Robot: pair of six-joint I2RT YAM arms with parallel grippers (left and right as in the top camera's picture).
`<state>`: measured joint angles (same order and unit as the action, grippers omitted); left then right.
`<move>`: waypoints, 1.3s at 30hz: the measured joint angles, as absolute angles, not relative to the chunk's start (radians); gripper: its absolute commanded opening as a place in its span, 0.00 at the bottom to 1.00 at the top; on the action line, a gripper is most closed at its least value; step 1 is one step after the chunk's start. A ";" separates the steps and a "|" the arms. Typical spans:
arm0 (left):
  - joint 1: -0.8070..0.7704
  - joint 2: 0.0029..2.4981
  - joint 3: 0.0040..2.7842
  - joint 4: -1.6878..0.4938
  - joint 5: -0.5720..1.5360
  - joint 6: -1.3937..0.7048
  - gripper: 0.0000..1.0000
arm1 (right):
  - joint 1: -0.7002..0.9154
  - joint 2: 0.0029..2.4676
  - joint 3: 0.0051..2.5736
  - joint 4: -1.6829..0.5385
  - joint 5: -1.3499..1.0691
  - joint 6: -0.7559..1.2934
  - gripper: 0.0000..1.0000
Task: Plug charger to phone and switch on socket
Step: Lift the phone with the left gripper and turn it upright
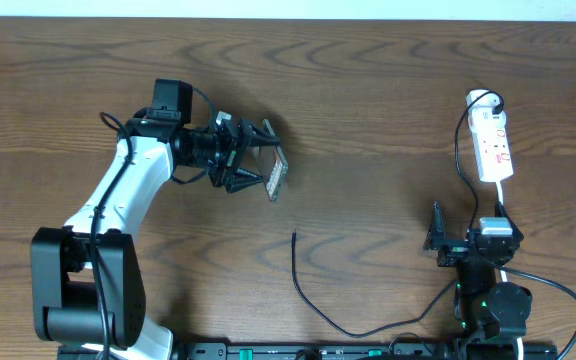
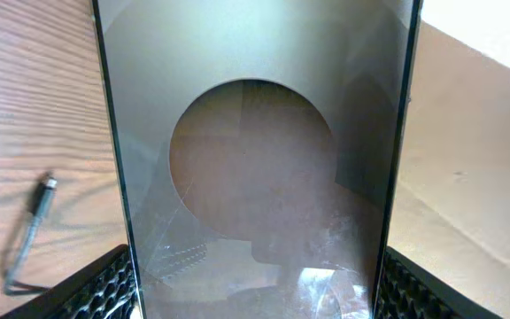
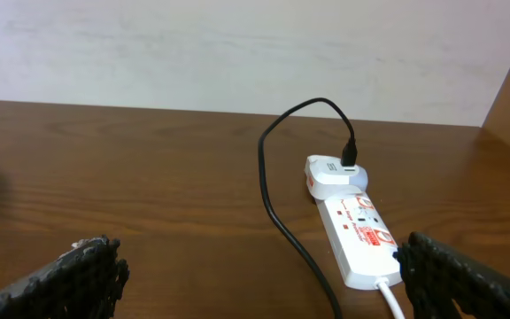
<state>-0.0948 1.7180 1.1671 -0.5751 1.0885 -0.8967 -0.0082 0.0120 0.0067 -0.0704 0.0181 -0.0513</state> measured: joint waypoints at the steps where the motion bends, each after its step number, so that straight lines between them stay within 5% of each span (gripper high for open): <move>1: -0.095 1.718 1.167 -0.554 1.106 -0.925 0.07 | -0.008 0.012 0.006 -0.070 0.018 -0.052 0.99; 23: -0.095 1.718 1.167 -0.481 1.339 -1.281 0.08 | -0.008 0.012 0.007 -0.070 0.018 -0.052 0.99; 39: -0.095 1.718 1.167 -0.480 1.352 -1.336 0.07 | -0.008 0.012 0.007 -0.070 0.018 -0.052 0.99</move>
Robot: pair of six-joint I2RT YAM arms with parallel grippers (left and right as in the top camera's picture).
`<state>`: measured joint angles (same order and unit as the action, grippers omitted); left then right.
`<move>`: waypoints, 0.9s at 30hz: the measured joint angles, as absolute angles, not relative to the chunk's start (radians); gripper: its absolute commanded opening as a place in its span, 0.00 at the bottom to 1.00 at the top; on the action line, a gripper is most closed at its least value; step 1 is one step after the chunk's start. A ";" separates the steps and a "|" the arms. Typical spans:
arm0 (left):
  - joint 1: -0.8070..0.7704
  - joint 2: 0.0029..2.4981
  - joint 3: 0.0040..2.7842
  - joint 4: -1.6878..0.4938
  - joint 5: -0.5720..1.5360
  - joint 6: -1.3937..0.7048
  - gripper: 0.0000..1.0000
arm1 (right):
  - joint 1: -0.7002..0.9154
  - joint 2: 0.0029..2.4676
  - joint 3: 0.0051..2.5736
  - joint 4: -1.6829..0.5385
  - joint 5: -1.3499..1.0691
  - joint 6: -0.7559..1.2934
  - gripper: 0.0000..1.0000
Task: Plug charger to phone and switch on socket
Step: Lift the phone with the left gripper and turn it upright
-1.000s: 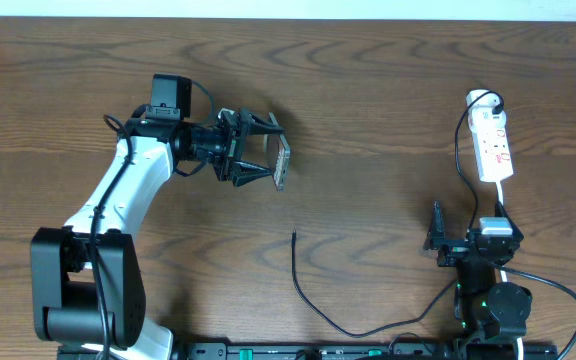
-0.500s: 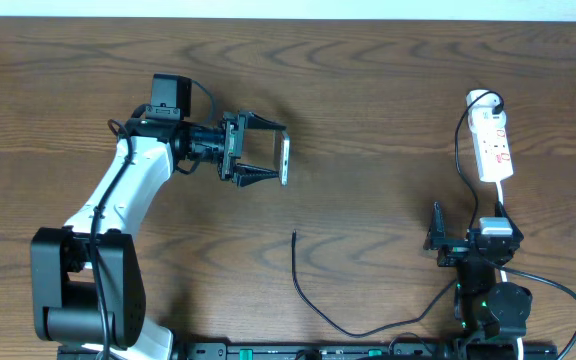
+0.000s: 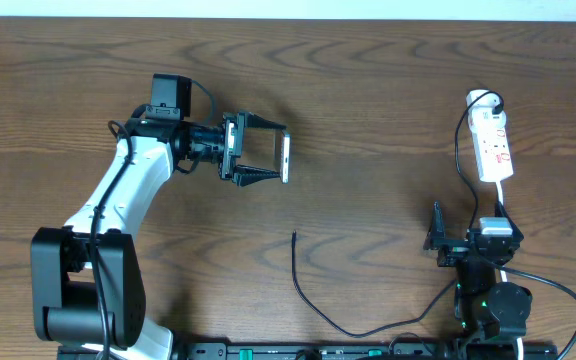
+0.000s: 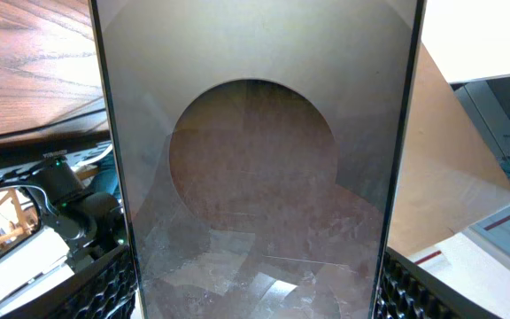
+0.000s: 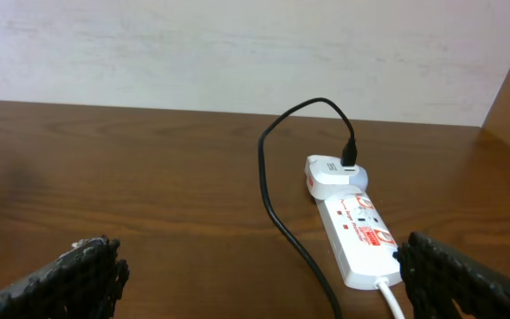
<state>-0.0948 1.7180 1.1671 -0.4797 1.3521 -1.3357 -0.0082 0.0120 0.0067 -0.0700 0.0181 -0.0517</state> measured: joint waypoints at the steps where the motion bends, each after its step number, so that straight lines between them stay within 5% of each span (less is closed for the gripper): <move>1: -0.095 1.718 1.167 -0.479 1.352 -1.336 0.07 | -0.008 0.012 0.007 -0.070 0.018 -0.052 0.99; 27: -0.095 1.718 1.167 -0.465 1.352 -1.336 0.08 | -0.008 0.012 0.006 -0.070 0.018 -0.052 0.99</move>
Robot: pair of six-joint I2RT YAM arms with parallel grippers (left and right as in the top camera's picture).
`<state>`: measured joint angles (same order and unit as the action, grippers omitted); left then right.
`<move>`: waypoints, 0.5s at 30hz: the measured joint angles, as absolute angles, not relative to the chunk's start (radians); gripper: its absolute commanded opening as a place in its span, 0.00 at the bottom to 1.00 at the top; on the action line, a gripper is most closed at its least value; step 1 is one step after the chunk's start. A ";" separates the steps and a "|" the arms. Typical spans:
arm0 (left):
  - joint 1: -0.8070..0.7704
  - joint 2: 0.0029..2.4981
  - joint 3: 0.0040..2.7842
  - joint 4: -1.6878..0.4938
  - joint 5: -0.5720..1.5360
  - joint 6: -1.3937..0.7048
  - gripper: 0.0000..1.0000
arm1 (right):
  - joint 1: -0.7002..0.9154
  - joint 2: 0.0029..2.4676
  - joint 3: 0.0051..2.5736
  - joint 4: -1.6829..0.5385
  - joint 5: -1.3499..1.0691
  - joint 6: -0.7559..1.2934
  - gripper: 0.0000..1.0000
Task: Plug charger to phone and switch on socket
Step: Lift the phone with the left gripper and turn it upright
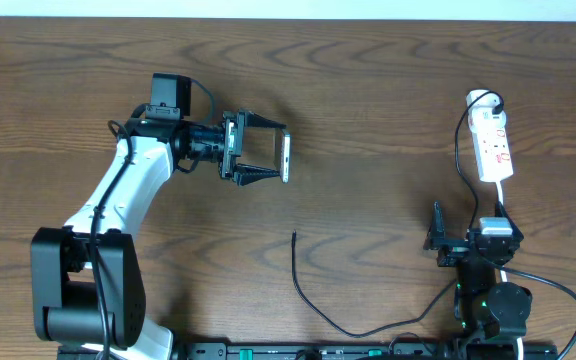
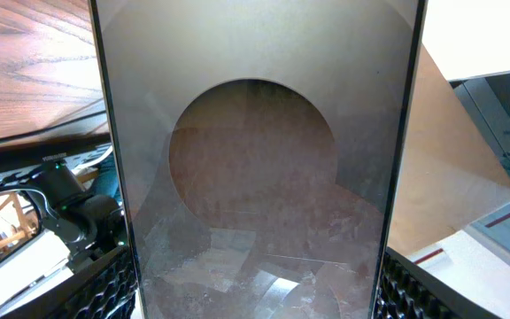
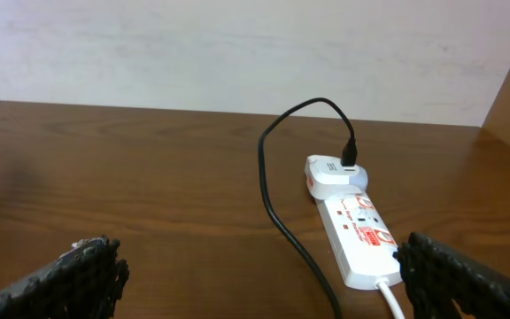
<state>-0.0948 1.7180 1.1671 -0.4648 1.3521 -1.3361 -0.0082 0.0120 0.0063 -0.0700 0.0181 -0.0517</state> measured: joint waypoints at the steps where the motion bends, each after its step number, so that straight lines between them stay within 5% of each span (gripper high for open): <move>1: -0.095 1.718 1.167 -0.465 1.352 -1.336 0.08 | -0.008 0.012 0.007 -0.070 0.018 -0.051 0.99; 15: -0.095 1.718 1.167 -0.459 1.352 -1.336 0.08 | -0.008 0.012 0.007 -0.070 0.018 -0.051 0.99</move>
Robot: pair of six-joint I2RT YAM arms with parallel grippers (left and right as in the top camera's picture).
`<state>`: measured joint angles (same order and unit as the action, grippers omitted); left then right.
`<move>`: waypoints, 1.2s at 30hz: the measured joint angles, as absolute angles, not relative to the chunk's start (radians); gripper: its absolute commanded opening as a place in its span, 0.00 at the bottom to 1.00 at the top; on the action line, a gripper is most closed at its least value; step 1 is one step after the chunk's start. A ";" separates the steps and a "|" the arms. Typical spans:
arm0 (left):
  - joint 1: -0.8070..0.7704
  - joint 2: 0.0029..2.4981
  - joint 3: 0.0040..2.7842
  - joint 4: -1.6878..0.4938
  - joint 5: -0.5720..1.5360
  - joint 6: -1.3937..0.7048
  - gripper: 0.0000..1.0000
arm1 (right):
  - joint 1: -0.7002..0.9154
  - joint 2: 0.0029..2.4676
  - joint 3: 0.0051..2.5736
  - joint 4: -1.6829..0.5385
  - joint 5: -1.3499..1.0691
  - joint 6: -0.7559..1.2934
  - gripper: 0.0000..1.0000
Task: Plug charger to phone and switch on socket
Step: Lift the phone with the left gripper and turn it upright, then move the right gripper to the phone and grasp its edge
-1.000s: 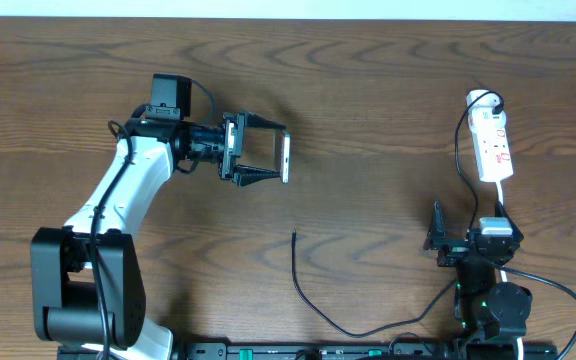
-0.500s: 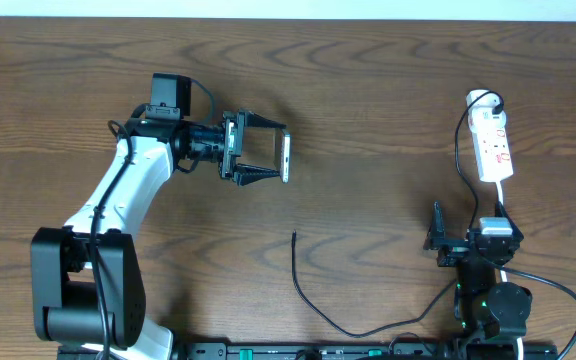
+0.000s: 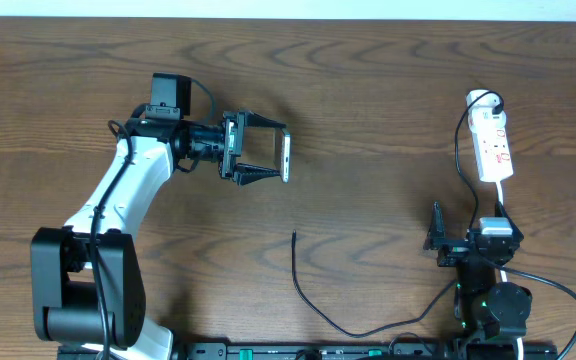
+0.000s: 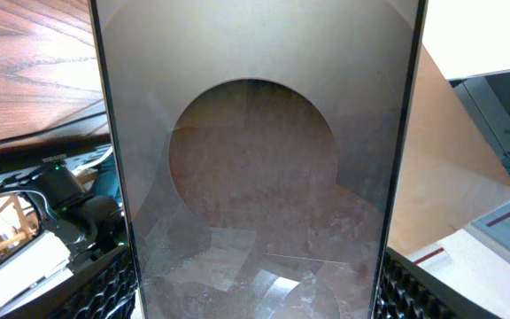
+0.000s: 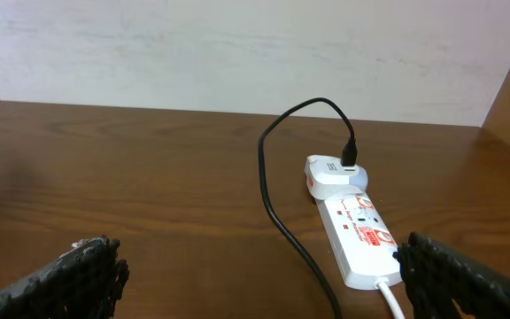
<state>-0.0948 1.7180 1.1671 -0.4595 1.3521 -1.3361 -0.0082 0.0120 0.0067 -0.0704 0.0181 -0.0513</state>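
My left gripper (image 3: 268,158) is shut on the phone (image 3: 285,157), held edge-on above the table's left middle. In the left wrist view the phone's dark glass (image 4: 255,159) fills the frame between the two fingers (image 4: 104,288). The black charger cable's free plug end (image 3: 294,236) lies on the table below the phone; the cable (image 3: 368,328) runs right along the front. It rises to the white charger (image 5: 333,174) plugged into the white power strip (image 3: 492,146) at the far right. My right gripper (image 5: 255,279) rests open at the front right, short of the strip (image 5: 361,239).
The wooden table (image 3: 368,90) bears only these things. The strip's white lead (image 3: 506,200) runs down toward the right arm's base (image 3: 488,300). A pale wall (image 5: 237,44) stands behind the table's far edge.
At first my left gripper held the phone tilted, low over the table, with the cable end in its wrist view. By 1.4 s ago the phone was turned edge-on and level, and it has stayed so. The right arm has kept still throughout.
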 measured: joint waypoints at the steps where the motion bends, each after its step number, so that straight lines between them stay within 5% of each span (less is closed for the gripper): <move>1: -0.095 1.718 1.167 -0.459 1.352 -1.336 0.07 | -0.008 0.012 0.006 -0.070 0.018 -0.052 0.99; 16: -0.095 1.718 1.167 -0.459 1.305 -1.314 0.07 | -0.008 0.012 0.007 -0.070 0.018 -0.052 0.99; 36: -0.095 1.718 1.167 -0.482 0.820 -1.124 0.07 | -0.008 0.012 0.007 -0.070 0.018 -0.051 0.99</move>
<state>-0.0948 1.7180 1.1671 -0.4816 0.8200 -1.1240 -0.0082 0.0120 0.0067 -0.0704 0.0181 -0.0513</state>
